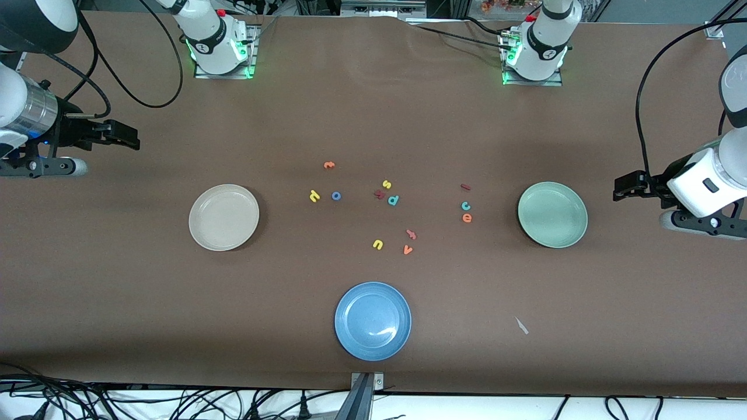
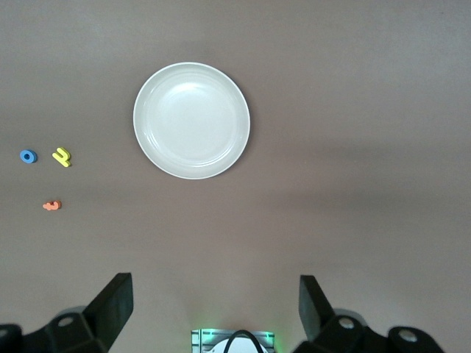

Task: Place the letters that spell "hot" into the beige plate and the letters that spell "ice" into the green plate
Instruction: 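Move the left gripper toward the letters while the right gripper reaches too, then grasp the teal letter with the left gripper while the right gripper lowers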

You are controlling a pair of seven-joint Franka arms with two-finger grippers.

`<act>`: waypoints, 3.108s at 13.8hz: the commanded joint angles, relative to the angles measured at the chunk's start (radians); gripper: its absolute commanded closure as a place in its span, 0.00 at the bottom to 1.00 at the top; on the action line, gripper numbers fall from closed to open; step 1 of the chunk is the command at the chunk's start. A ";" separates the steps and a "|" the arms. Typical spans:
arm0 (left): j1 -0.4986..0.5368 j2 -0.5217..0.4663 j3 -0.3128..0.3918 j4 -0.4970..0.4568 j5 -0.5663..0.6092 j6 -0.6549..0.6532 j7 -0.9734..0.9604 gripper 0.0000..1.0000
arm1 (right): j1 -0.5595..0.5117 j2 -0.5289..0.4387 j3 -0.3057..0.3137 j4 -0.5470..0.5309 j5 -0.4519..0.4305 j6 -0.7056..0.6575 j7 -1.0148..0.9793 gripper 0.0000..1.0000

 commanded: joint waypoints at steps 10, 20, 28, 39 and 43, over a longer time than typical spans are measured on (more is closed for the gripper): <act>-0.147 0.032 -0.003 -0.036 -0.122 0.007 -0.346 0.00 | 0.008 0.032 0.003 0.013 0.002 0.021 -0.004 0.00; -0.323 0.200 -0.003 -0.251 -0.154 0.342 -0.791 0.01 | 0.048 0.094 0.004 0.013 0.054 0.113 0.013 0.00; -0.341 0.300 -0.021 -0.346 -0.160 0.560 -0.800 0.13 | 0.051 0.105 0.151 -0.130 0.060 0.291 0.227 0.00; -0.339 0.291 -0.064 -0.504 -0.151 0.693 -0.784 0.22 | 0.050 0.180 0.323 -0.221 0.037 0.546 0.465 0.00; -0.328 0.292 -0.070 -0.518 -0.151 0.694 -0.734 0.33 | 0.050 0.204 0.438 -0.238 -0.099 0.552 0.644 0.00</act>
